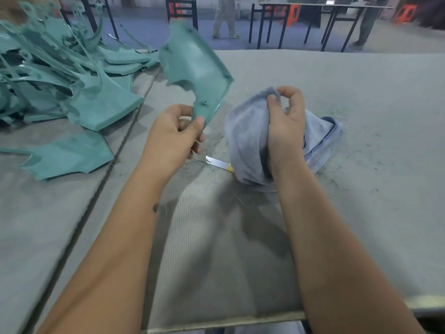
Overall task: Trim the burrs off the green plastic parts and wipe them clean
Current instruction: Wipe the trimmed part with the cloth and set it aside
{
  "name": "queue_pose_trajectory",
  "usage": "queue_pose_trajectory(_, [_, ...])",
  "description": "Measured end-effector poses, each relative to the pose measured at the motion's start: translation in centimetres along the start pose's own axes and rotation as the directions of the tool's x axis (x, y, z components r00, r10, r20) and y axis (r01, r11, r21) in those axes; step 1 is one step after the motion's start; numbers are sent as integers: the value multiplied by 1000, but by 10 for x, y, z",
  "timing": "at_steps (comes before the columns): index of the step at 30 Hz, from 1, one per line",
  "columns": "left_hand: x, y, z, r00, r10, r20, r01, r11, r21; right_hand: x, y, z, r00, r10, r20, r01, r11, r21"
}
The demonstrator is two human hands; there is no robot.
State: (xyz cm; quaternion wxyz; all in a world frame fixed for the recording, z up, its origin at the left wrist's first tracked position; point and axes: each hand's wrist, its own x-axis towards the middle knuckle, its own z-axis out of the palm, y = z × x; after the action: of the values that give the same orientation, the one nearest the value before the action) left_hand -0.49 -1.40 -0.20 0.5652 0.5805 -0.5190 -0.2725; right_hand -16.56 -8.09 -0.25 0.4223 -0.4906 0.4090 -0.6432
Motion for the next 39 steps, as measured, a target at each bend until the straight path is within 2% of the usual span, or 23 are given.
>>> queue_pose_trajectory(3, [-2,-3,-3,980,-88,177,95,995,-29,-1,1,0,985,-173,-10,170,977,-127])
queue_pose_trajectory(5, [-3,-2,2,972,-104,212,115,993,-39,-5,2,4,974,-220,53,225,962,-155])
queue_pose_trajectory(7, [-4,0,10,975,-90,204,101,994,-41,-9,3,10,963,-211,170,244,949,-200])
queue_pose_trajectory(10, [-5,-1,15,985,-79,154,82,997,-15,-15,5,17,918,-117,378,218,947,-236])
queue_pose_trajectory(12, [-4,-3,14,986,-93,141,100,994,-39,-14,6,18,900,-89,427,206,950,-237])
queue_pose_trajectory(14, [-4,-4,11,981,-88,173,101,993,-66,-10,7,16,923,-97,371,207,940,-271])
queue_pose_trajectory(18, [-4,-4,2,947,-35,318,63,995,-80,8,11,2,992,-58,109,92,937,-336])
queue_pose_trajectory(20, [-4,-4,-1,942,-28,335,48,998,-51,9,10,-2,993,-66,96,96,931,-352])
queue_pose_trajectory(22, [-2,-5,-3,951,-38,306,43,999,-8,3,7,2,967,-119,226,192,921,-338])
queue_pose_trajectory(24, [0,-9,-5,958,-55,280,34,996,77,-5,4,9,886,-146,441,297,908,-295])
queue_pose_trajectory(26, [0,-11,-7,956,-64,286,29,991,127,-9,4,13,820,-144,553,331,909,-254])
queue_pose_trajectory(28, [-1,-9,-8,949,-58,311,32,995,89,-6,7,12,866,-88,492,259,921,-292])
queue_pose_trajectory(30, [-2,-7,-10,946,-51,321,46,999,25,0,11,8,955,-39,296,160,902,-400])
queue_pose_trajectory(32, [-2,-5,-15,945,-56,322,63,998,-13,7,15,4,988,-25,151,97,867,-488])
queue_pose_trajectory(33, [-2,-4,-18,946,-59,319,65,998,-7,10,15,1,991,-12,132,81,843,-531])
queue_pose_trajectory(34, [-2,-4,-21,948,-61,313,63,998,3,12,13,-3,988,31,148,51,854,-518])
queue_pose_trajectory(37, [-3,-5,-25,959,-65,274,60,998,27,11,8,-10,926,208,316,-155,971,-185])
queue_pose_trajectory(39, [-4,-5,-23,978,-44,205,22,994,109,12,8,-14,924,183,337,-151,981,-119])
